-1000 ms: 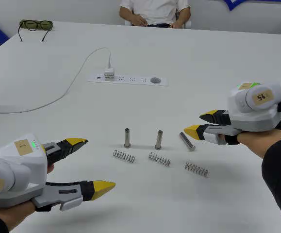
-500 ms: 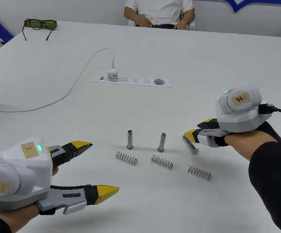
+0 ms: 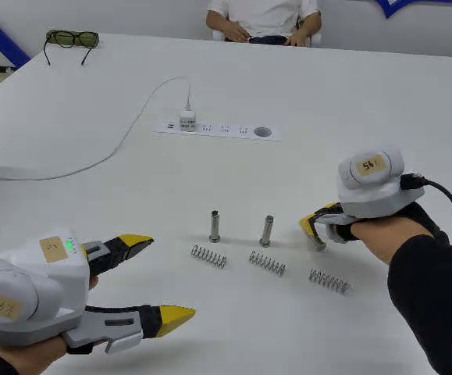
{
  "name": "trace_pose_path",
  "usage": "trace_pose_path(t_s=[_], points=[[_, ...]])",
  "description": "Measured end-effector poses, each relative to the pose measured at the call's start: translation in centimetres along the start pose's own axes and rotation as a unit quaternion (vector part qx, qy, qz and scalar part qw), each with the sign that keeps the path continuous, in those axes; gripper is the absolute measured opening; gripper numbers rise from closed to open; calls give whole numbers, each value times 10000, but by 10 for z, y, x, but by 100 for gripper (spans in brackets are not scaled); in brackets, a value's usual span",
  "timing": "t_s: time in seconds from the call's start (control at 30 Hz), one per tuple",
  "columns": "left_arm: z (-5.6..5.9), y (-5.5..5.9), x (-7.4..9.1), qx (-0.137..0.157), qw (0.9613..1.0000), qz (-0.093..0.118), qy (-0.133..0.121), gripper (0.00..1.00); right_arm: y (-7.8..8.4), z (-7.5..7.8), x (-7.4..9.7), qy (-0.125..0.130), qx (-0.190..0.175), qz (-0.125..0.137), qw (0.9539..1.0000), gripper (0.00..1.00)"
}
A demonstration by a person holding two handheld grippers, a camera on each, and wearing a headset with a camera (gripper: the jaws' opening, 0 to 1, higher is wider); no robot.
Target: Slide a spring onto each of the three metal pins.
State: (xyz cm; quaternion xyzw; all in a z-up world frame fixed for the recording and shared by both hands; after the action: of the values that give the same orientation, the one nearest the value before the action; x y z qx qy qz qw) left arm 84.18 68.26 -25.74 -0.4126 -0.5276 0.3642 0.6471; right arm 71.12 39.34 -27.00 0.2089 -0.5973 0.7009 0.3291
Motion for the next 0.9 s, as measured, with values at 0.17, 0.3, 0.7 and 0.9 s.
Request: trace_pose_path(t_s=[0.17,0.3,0.7,0.9], points=[[0,0,-1,2,10000,-21,3,70,-1,2,-5,-5,-105,-69,9999,15],[0,1,-1,7,10000,-35,-3,69,0,2,-8,-17,-128,-138,9998,13],[-1,4,0,62,10000,-28,-51,69,2,3,-12,-73,-236,-245,9994,10],[-1,5,1,83,9999,-25,-66,69,4,4,-14,-105,-245,-326,9991,10]])
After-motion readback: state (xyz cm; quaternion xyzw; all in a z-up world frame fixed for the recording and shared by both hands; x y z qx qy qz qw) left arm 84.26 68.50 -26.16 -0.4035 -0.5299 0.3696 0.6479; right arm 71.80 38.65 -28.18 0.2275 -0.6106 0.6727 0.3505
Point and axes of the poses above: the centre of the closed fingertips' face, and the gripper's own axes: x roughly backward along the fingers, z roughly to its right, y roughly out of its underside, the point moved 9 cm from there along x, roughly backward along the fingers, and after that the axes turned 11 degrees about x, right-handed, at the moved point
